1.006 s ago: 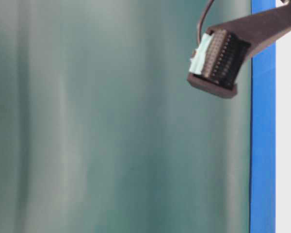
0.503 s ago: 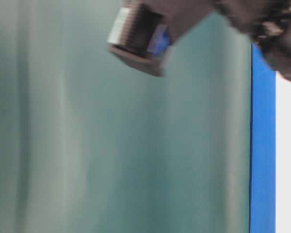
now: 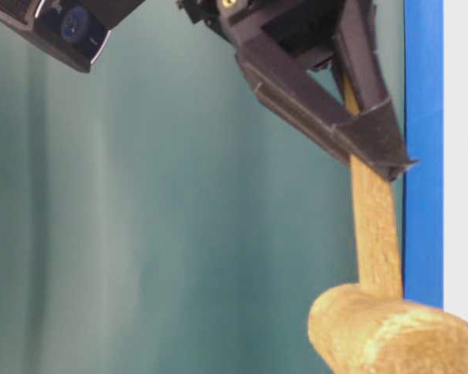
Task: Hit the mark with a hammer.
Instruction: 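Lift the mallet with the right gripper and carry it over the board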
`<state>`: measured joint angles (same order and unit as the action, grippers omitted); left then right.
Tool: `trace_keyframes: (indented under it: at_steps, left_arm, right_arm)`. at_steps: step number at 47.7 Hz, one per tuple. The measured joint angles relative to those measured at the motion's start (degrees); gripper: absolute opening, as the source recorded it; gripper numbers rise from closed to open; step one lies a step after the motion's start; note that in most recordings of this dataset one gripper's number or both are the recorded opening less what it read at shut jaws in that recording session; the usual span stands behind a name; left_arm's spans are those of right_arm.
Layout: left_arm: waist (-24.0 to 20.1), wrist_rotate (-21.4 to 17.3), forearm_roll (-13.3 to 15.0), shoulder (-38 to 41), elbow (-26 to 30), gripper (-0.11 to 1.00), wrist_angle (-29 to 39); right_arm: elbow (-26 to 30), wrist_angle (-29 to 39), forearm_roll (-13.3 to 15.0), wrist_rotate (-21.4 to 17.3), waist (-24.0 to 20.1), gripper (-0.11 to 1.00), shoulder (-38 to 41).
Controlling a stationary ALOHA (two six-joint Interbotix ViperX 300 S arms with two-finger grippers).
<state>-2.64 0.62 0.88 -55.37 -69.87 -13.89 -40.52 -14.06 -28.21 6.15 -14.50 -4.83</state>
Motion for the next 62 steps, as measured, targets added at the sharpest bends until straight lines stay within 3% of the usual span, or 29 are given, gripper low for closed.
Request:
trace_keyframes:
  at_steps: [13, 30, 41, 47, 55, 62]
  left_arm:
    - [0.0, 0.1, 0.0, -0.1, 0.0, 0.00, 0.7]
    - [0.1, 1.0, 0.1, -0.1, 0.0, 0.00, 1.4]
    - [0.1, 1.0, 0.1, -0.1, 0.0, 0.00, 1.5]
    - [0.1, 1.0, 0.1, -0.1, 0.0, 0.00, 1.5]
    - [0.1, 1.8, 0.2, -0.1, 0.0, 0.00, 1.5]
    - [0.0, 3.3, 0.2, 0.0, 0.0, 0.00, 1.5]
  right_arm:
    - [-0.1, 0.0, 0.2, 2.2, 3.7, 0.10, 0.0]
    - [-0.1, 0.2, 0.8, 10.9, 13.4, 0.10, 0.0]
    - [-0.1, 0.1, 0.9, 12.2, 14.7, 0.10, 0.0]
    - [-0.1, -0.4, 3.4, 13.9, 14.7, 0.10, 0.0]
    - [0.4, -4.2, 8.3, 21.3, 14.9, 0.10, 0.0]
    - [0.6, -8.3, 10.9, 32.3, 16.0, 0.10, 0.0]
